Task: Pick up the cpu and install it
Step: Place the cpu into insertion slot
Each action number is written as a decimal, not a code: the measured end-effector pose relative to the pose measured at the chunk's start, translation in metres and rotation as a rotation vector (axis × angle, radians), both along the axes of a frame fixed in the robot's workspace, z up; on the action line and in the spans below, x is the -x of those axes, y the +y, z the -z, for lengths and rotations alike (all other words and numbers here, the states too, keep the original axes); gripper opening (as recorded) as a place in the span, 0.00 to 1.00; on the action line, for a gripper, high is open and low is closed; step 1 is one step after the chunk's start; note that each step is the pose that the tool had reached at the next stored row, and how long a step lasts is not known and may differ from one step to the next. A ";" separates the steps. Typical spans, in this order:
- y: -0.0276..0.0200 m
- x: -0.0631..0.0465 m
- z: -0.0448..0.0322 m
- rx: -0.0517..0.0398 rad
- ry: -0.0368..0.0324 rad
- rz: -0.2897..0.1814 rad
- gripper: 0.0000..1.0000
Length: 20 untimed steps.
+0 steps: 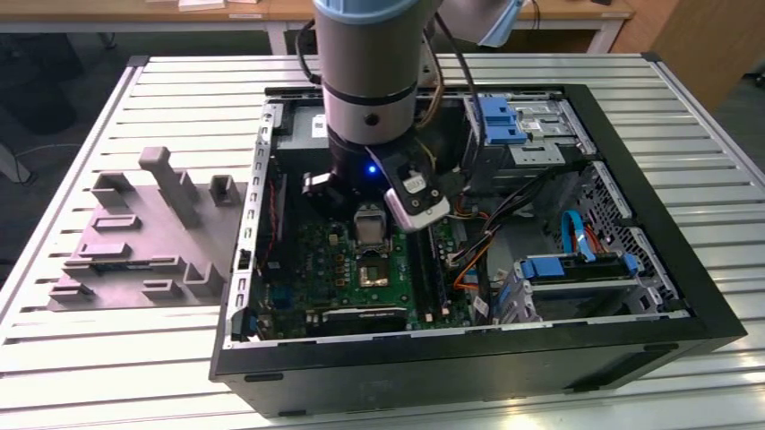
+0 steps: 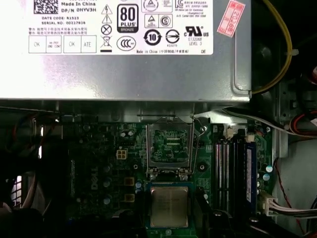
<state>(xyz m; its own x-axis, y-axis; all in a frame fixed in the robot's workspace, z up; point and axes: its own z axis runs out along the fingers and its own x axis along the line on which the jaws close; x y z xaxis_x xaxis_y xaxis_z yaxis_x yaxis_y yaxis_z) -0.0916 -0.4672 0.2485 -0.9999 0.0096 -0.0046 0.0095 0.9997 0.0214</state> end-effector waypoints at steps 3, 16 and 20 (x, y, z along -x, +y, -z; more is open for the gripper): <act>-0.0024 0.000 0.0054 0.0001 0.0001 -0.002 0.47; -0.0122 -0.003 0.0268 0.0002 -0.0001 -0.002 0.47; -0.0122 -0.003 0.0269 0.0001 0.0000 -0.002 0.47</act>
<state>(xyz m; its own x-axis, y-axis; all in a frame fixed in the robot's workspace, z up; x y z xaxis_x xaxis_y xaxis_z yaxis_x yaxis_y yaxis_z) -0.0884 -0.4794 0.2216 -1.0000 0.0078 -0.0046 0.0077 0.9997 0.0213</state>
